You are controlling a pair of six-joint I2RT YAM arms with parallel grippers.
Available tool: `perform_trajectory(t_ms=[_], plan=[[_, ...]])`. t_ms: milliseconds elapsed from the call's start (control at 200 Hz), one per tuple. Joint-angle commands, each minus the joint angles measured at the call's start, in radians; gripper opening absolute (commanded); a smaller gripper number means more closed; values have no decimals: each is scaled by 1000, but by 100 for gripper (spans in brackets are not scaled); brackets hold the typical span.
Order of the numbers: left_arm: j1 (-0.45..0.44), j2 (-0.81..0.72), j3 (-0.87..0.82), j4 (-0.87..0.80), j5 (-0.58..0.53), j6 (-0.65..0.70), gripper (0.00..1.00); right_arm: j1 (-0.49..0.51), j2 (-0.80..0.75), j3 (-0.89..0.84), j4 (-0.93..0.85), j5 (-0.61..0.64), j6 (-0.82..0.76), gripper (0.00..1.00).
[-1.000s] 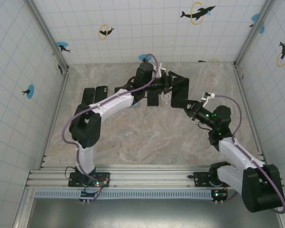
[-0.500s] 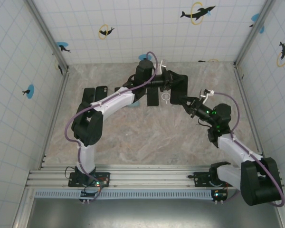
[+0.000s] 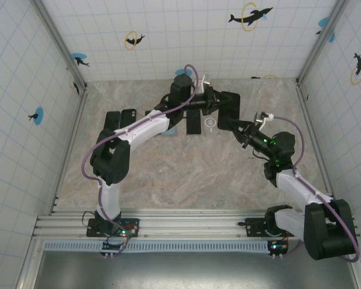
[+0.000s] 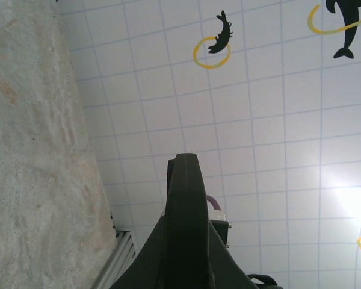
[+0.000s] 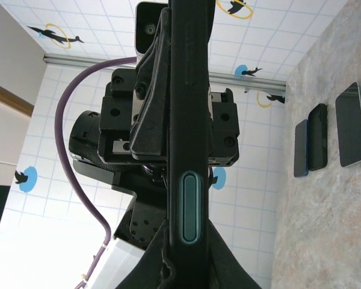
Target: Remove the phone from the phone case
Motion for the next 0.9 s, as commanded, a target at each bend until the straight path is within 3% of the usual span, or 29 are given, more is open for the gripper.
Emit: perform_trajectory(t_ms=[0, 120, 250, 495, 631, 896], plan=[[8, -10, -14, 62, 0, -12, 4, -10, 6, 12, 18, 16, -14, 28], [12, -23, -23, 80, -76, -28, 0, -5, -14, -2, -11, 39, -67, 42], [11, -31, -23, 109, -188, -46, 0, 11, -59, -30, -62, 112, -131, 46], [0, -76, -81, 165, -368, -77, 0, 98, -125, -80, -68, 311, -271, 43], [-8, -91, -105, 190, -394, -91, 0, 117, -81, -88, 30, 311, -245, 35], [-18, -102, -128, 232, -412, -112, 0, 145, -12, -55, 73, 294, -237, 32]])
